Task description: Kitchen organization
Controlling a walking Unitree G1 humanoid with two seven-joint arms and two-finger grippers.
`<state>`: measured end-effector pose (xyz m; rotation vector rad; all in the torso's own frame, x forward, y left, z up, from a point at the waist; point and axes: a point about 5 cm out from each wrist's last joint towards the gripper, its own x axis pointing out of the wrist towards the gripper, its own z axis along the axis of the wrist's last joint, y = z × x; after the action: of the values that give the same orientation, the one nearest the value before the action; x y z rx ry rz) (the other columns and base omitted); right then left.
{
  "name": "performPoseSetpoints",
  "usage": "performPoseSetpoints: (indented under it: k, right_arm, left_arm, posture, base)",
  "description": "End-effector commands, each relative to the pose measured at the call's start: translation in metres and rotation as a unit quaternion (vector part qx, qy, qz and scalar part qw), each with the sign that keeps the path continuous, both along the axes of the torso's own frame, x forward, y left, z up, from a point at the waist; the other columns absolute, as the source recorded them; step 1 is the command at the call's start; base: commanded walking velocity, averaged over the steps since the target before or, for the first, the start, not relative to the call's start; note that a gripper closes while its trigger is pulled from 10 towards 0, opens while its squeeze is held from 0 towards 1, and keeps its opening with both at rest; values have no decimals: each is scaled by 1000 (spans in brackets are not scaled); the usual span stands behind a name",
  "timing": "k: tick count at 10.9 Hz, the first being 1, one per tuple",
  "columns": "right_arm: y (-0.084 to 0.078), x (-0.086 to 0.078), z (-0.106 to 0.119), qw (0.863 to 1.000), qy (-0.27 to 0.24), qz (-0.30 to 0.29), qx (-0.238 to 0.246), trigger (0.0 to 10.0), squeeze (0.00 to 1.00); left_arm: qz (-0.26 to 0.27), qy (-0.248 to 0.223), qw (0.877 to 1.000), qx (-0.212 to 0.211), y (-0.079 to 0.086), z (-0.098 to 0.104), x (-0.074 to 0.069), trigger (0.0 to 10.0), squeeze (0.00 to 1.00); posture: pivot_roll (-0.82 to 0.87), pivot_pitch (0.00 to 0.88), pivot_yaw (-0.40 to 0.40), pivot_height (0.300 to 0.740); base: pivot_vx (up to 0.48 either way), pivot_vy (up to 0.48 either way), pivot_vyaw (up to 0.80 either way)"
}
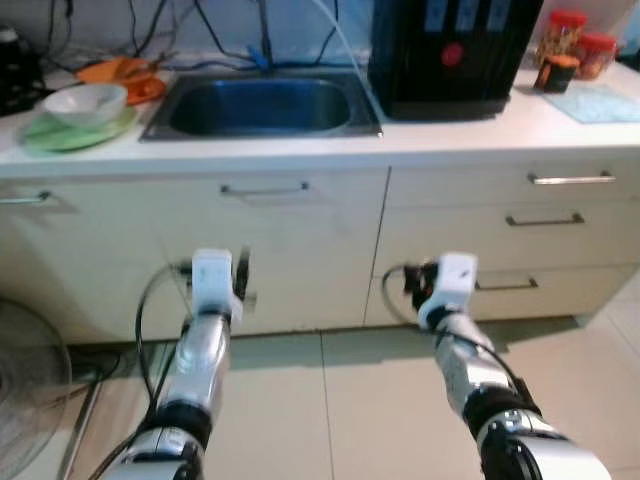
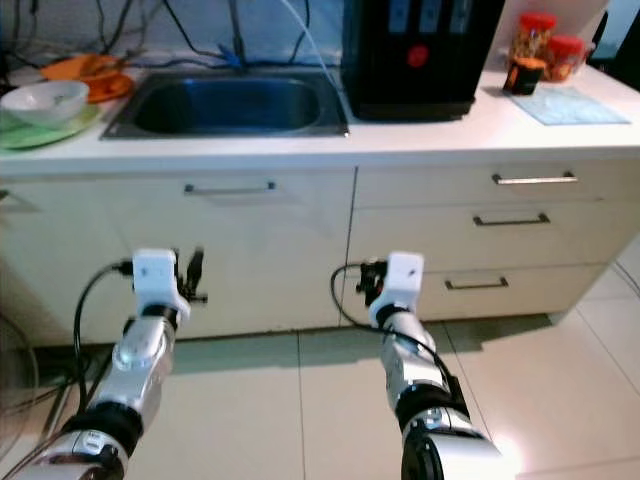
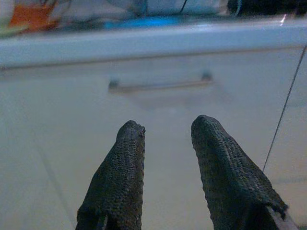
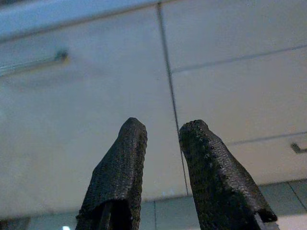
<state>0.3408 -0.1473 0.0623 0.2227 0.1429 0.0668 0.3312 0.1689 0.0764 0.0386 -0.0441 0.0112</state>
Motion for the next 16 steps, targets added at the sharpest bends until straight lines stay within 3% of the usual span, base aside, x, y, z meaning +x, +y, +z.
performPoseSetpoints:
  k: [1,4,6,11,16]
  right_arm:
    - [2,13,27,998,-59,-3,26,10000,0]
    - [17,21,56,992,-119,2,43,10000,0]
    - [18,22,67,989,-143,5,44,10000,0]
    - [24,22,85,984,-174,19,28,10000,0]
    - [23,23,87,984,-172,20,32,10000,0]
  left_arm:
    - [11,-24,1000,-4,1,12,5,10000,0]
    - [3,-104,995,0,-10,52,17,10000,0]
    - [-3,-133,991,10,-15,65,17,10000,0]
    - [12,-156,988,9,-10,81,16,10000,0]
    - [13,-157,987,8,-11,84,15,10000,0]
  posture:
    - [104,0,29,740]
    - [98,0,32,740]
    - [102,0,30,740]
    - [111,0,26,740]
    - [114,0,22,740]
  base:
    - [0,0,0]
    - [91,0,0]
    - [277,0,459]
    - [286,0,80]
    - [308,0,594]
